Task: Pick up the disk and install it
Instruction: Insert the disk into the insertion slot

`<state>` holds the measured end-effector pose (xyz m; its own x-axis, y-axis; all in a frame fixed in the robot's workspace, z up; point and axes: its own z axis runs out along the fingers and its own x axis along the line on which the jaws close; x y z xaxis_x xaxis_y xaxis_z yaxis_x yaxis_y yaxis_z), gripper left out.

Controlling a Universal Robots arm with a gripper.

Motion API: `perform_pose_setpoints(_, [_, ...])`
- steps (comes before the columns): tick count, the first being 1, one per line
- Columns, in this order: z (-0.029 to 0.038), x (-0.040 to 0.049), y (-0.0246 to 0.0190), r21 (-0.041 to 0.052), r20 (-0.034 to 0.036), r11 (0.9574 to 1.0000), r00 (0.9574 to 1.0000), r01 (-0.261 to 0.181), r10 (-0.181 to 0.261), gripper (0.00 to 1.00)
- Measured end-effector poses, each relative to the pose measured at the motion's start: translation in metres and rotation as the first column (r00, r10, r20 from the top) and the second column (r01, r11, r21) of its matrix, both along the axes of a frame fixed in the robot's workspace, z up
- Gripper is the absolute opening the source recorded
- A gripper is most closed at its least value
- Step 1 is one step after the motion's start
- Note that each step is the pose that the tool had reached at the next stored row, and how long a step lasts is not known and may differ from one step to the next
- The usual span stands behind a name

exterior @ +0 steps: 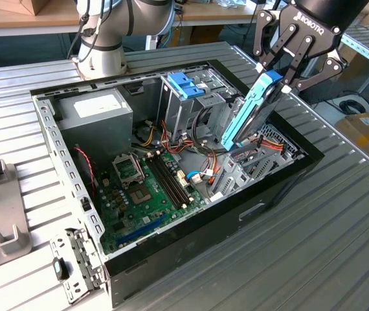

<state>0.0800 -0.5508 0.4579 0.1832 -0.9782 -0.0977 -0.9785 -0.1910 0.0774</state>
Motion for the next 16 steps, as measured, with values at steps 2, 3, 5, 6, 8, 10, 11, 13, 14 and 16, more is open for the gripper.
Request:
perform_pose_setpoints(2, [0.0,-0.0013,0.0,0.0001,0.0,1.0,1.0,0.0,0.0,0.37])
perform_pose_setpoints(3, [0.0,-0.0021,-0.0001,0.0,0.0,1.0,1.0,0.0,0.0,0.37])
perform_pose_setpoints(5, [0.0001,-0.0037,-0.0003,-0.0001,0.0001,1.0,1.0,0.0,0.0,0.37])
perform_pose_setpoints(6, [0.0001,-0.0047,-0.0006,-0.0001,0.0001,1.0,1.0,0.0,0.0,0.37])
perform_pose_setpoints(8, [0.0001,-0.0067,-0.0012,-0.0002,0.0004,1.0,1.0,0.0,0.0,0.37])
perform_pose_setpoints(10, [0.0,-0.009,-0.0021,0.0001,0.0013,1.0,1.0,0.0,0.0,0.37])
perform_pose_setpoints(11, [0.0001,-0.0102,-0.0028,0.0,0.002,1.0,1.0,0.0,0.0,0.37])
perform_pose_setpoints(13, [0.0005,-0.0129,-0.0047,0.0001,0.0047,1.0,1.0,0.0,0.0,0.37])
perform_pose_setpoints(14, [0.0009,-0.0131,-0.005,0.0,0.0053,1.0,1.0,0.0,0.0,0.37])
perform_pose_setpoints(16, [0.0029,-0.0133,-0.0054,0.0,0.007,1.0,1.0,0.0,0.0,0.37])
